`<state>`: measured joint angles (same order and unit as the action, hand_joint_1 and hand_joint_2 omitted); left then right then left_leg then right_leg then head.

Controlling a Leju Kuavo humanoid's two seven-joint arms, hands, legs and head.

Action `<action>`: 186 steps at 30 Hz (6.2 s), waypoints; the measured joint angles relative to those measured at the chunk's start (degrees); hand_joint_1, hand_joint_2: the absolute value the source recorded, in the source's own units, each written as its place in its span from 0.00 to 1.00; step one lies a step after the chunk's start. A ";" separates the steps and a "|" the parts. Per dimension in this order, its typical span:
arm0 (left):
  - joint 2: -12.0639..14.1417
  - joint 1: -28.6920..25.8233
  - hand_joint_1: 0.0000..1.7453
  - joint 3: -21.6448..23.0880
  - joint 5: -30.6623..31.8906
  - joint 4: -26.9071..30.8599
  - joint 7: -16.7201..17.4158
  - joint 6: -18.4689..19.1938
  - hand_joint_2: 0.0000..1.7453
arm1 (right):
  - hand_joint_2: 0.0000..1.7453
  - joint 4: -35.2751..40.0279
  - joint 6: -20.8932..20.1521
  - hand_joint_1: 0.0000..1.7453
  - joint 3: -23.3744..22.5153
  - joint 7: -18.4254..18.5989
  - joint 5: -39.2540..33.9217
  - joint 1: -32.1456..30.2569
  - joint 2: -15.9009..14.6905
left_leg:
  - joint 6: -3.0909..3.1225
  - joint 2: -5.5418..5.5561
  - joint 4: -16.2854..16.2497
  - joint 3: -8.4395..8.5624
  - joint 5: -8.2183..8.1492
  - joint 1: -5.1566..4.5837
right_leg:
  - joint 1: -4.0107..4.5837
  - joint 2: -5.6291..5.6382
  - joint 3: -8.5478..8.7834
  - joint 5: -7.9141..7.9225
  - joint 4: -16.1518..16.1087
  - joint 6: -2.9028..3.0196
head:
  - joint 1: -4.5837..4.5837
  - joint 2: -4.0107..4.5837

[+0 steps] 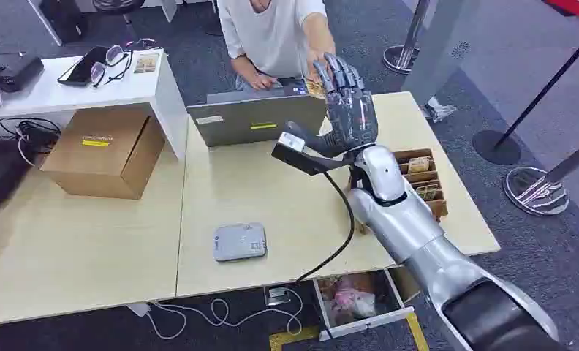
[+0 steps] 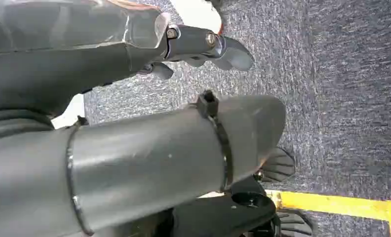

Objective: Pass the card to the sensor for recognition and then transmit it.

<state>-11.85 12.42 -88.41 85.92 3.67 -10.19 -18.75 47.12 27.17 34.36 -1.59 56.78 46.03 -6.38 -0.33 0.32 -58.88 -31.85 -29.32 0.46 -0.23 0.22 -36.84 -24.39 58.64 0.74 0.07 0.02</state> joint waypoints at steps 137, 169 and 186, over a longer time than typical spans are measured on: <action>0.57 1.92 0.00 -0.20 -0.04 0.13 3.65 3.78 0.00 | 1.00 11.91 -18.84 1.00 -0.04 -0.92 -26.51 -15.59 1.59 | -0.01 0.01 0.01 -0.03 0.01 0.02 | 0.01 -0.02 0.00 -0.01 0.00 0.00 | 0.00 0.00; 0.55 2.29 0.00 -0.20 -0.02 0.13 6.54 4.52 0.00 | 1.00 4.74 -24.63 1.00 9.38 -1.66 -33.20 -14.89 7.80 | -0.02 0.01 0.01 -0.01 0.01 0.02 | 0.02 0.00 0.00 -0.01 0.01 0.00 | 0.02 0.00; 0.57 2.77 0.00 -0.20 -0.31 0.13 7.19 3.85 0.00 | 1.00 -5.41 -18.05 1.00 13.62 -1.03 -30.29 -10.60 10.51 | -0.03 0.01 0.01 -0.01 0.02 0.02 | 0.01 0.00 0.00 0.00 0.01 0.00 | 0.00 0.00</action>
<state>-11.28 15.19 -88.61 85.61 3.80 -2.99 -14.91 41.71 9.11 47.98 -2.62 26.49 35.43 4.13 -0.36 0.33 -58.87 -31.86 -29.30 0.48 -0.22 0.21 -36.84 -24.40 58.65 0.74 0.07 0.02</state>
